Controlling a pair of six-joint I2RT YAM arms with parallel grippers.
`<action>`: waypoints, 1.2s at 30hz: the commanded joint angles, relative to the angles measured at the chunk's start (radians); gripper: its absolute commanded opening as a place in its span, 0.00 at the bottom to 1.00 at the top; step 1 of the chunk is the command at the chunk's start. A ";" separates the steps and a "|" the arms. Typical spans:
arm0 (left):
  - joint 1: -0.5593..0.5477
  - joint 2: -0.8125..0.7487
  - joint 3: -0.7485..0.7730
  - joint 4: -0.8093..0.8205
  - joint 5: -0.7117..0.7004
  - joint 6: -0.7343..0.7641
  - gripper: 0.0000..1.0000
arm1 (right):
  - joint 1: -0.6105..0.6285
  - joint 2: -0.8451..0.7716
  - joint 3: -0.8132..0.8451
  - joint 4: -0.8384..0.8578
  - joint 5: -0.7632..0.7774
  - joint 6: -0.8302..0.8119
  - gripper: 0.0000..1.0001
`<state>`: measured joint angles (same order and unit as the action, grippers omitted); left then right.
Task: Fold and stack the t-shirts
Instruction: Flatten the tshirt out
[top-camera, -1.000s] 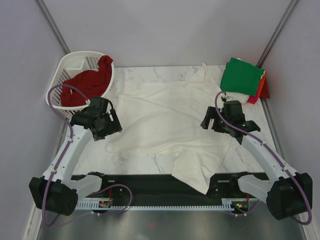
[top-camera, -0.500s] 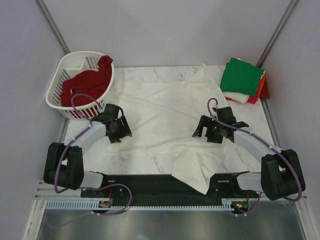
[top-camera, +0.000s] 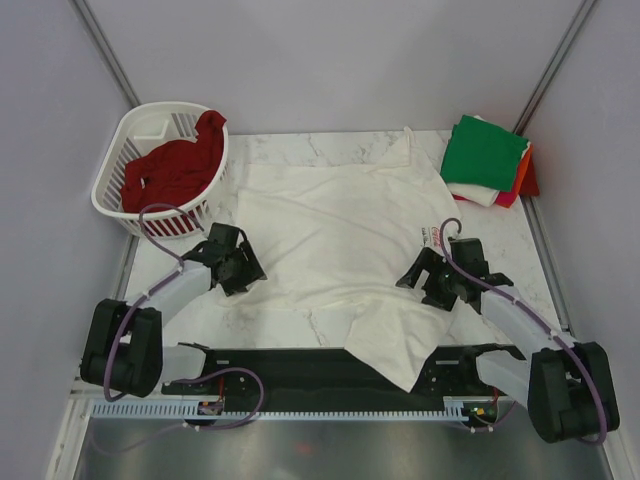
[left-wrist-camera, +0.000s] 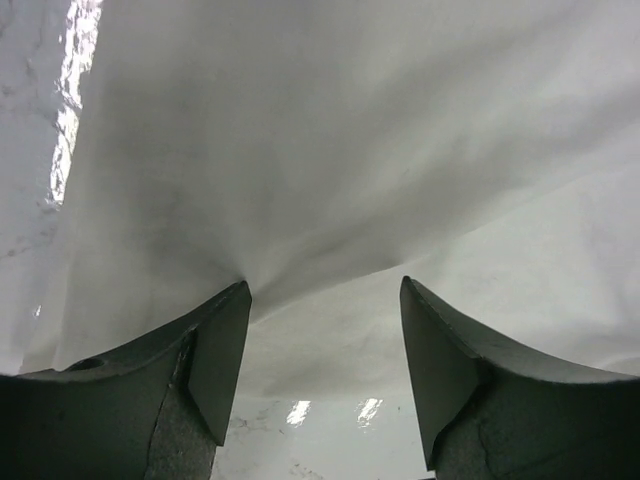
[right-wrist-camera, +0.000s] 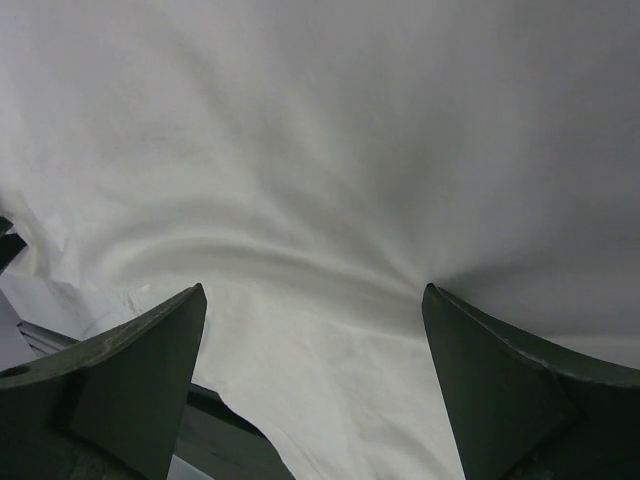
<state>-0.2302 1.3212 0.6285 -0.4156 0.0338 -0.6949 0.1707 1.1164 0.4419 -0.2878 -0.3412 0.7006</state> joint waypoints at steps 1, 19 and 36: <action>-0.023 -0.039 -0.110 -0.034 0.032 -0.067 0.70 | -0.025 -0.108 -0.022 -0.216 0.096 0.049 0.98; -0.146 -0.402 0.310 -0.462 -0.031 0.107 0.88 | -0.031 -0.149 0.449 -0.277 0.211 0.033 0.98; -0.146 -0.597 0.248 -0.361 -0.135 0.272 0.92 | -0.112 1.210 1.721 -0.174 0.249 -0.049 0.82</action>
<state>-0.3756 0.7689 0.9161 -0.8394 -0.0734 -0.4721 0.0948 2.2364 2.0323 -0.4335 -0.0967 0.6579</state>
